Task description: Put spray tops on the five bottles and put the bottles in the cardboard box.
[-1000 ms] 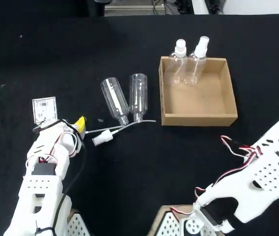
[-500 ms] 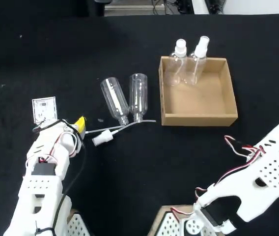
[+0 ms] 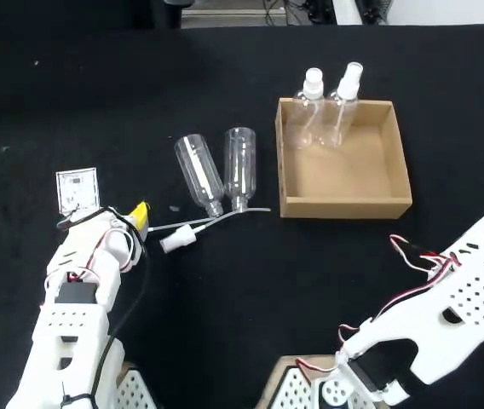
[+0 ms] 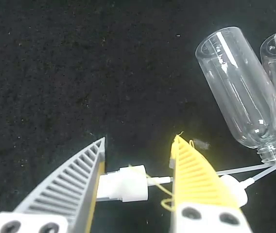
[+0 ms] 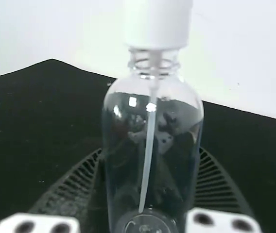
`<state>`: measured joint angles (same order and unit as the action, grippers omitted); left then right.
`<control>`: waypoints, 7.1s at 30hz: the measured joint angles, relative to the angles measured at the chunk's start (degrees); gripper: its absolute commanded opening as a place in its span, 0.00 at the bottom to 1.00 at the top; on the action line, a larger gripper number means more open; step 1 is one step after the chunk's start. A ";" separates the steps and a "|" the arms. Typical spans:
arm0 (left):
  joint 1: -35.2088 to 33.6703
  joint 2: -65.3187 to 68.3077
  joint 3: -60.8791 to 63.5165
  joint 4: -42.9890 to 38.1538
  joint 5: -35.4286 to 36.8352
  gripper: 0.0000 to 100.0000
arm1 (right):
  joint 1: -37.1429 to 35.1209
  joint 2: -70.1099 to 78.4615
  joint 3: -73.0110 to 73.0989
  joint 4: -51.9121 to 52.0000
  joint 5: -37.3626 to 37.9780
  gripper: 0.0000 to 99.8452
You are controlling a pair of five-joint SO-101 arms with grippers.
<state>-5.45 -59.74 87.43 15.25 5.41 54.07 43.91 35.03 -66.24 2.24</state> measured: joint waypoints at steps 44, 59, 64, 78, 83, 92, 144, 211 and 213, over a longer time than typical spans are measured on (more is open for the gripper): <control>0.00 0.00 0.00 0.00 0.00 0.21 | -1.85 -15.82 12.40 0.00 8.62 0.35; 0.00 0.00 0.00 0.00 0.00 0.21 | -1.93 -51.25 42.81 2.11 8.79 0.35; 0.00 0.00 0.00 0.00 0.00 0.21 | -1.93 -63.56 39.65 25.32 8.79 0.35; 0.00 0.00 0.00 0.00 0.00 0.21 | 0.53 -79.21 26.64 80.70 15.21 0.35; 0.00 0.00 0.00 0.00 0.00 0.21 | 0.53 -72.88 15.82 92.22 19.43 0.35; 0.00 0.00 0.00 0.00 0.00 0.21 | 0.53 -55.12 7.91 82.73 19.52 0.35; 0.00 0.00 0.00 0.00 0.00 0.21 | -1.14 -33.93 7.82 47.74 9.32 0.35; 0.35 0.00 0.00 0.00 0.00 0.21 | -1.14 -31.12 7.82 38.59 6.59 0.19; 0.35 0.00 0.00 0.00 0.00 0.21 | -1.14 -31.12 7.82 38.59 6.59 0.08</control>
<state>-5.10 -59.74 87.43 15.25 5.41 52.92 12.79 42.86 -27.65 8.84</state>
